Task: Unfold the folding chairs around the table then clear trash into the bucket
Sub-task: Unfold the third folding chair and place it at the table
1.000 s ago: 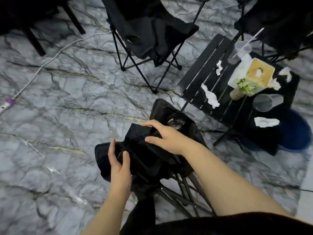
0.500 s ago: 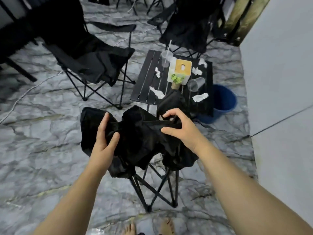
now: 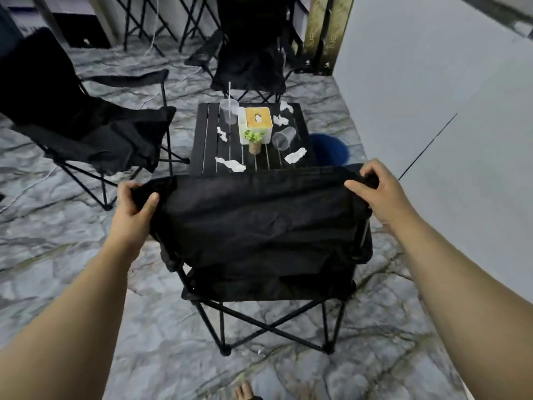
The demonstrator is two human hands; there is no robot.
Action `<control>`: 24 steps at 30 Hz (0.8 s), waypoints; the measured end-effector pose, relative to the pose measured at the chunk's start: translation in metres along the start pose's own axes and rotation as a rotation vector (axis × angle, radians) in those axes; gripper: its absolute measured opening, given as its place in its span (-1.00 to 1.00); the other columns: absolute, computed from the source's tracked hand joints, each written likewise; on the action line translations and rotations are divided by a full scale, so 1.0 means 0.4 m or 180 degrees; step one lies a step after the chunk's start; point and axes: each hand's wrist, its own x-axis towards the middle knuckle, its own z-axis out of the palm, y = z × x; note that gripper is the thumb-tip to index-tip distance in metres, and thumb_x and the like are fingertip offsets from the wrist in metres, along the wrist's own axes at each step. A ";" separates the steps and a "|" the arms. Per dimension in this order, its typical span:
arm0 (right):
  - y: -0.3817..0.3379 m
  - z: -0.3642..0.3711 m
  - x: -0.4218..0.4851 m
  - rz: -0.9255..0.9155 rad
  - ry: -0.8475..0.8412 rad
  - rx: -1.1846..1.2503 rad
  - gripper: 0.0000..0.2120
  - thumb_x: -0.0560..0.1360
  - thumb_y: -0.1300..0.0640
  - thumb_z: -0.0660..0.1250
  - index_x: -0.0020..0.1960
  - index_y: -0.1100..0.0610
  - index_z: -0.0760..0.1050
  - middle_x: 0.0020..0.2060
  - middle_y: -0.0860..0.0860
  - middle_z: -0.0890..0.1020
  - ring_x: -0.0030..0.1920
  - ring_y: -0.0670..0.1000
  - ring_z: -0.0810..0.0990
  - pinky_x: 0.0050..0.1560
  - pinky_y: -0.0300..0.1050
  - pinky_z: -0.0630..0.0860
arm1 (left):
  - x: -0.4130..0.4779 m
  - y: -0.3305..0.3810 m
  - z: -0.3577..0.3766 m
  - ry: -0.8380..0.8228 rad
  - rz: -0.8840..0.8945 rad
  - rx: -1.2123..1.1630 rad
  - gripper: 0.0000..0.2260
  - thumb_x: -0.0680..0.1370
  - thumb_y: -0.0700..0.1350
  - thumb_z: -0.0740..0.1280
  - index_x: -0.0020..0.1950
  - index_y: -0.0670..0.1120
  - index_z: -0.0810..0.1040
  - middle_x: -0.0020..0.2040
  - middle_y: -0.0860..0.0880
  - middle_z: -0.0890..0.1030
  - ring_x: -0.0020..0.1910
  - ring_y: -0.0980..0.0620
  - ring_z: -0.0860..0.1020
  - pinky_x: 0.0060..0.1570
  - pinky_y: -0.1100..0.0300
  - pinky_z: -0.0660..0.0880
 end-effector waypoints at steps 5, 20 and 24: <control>0.012 -0.047 -0.094 -0.0068 0.0065 -0.0430 -0.63 0.40 0.11 0.44 -0.31 -0.22 0.29 -0.36 -0.27 0.44 -0.33 -0.22 0.36 -0.25 -0.34 0.29 | -0.058 0.009 0.000 0.0004 0.0129 0.0133 -0.74 0.57 -0.19 0.25 -0.08 0.17 0.28 -0.14 0.16 0.38 -0.19 0.23 0.40 -0.18 0.43 0.39; 0.213 0.009 -0.473 0.0730 -0.0973 -0.0823 -0.66 0.41 0.14 0.45 -0.26 -0.01 0.26 -0.33 -0.04 0.40 -0.33 -0.07 0.39 -0.29 -0.27 0.32 | -0.423 -0.167 -0.053 0.0032 -0.1005 0.0526 -0.79 0.49 -0.24 0.37 0.00 -0.13 0.35 -0.16 -0.03 0.46 -0.12 -0.10 0.44 -0.24 0.15 0.38; 0.205 0.000 -0.478 0.0943 -0.0959 -0.0745 -0.76 0.43 0.17 0.43 -0.13 0.04 0.34 -0.23 -0.08 0.45 -0.21 -0.13 0.45 -0.19 -0.17 0.37 | -0.417 -0.164 -0.052 0.0010 -0.1132 0.0657 -0.75 0.49 -0.15 0.39 0.05 -0.12 0.36 -0.02 -0.10 0.51 -0.06 -0.09 0.47 -0.11 0.04 0.37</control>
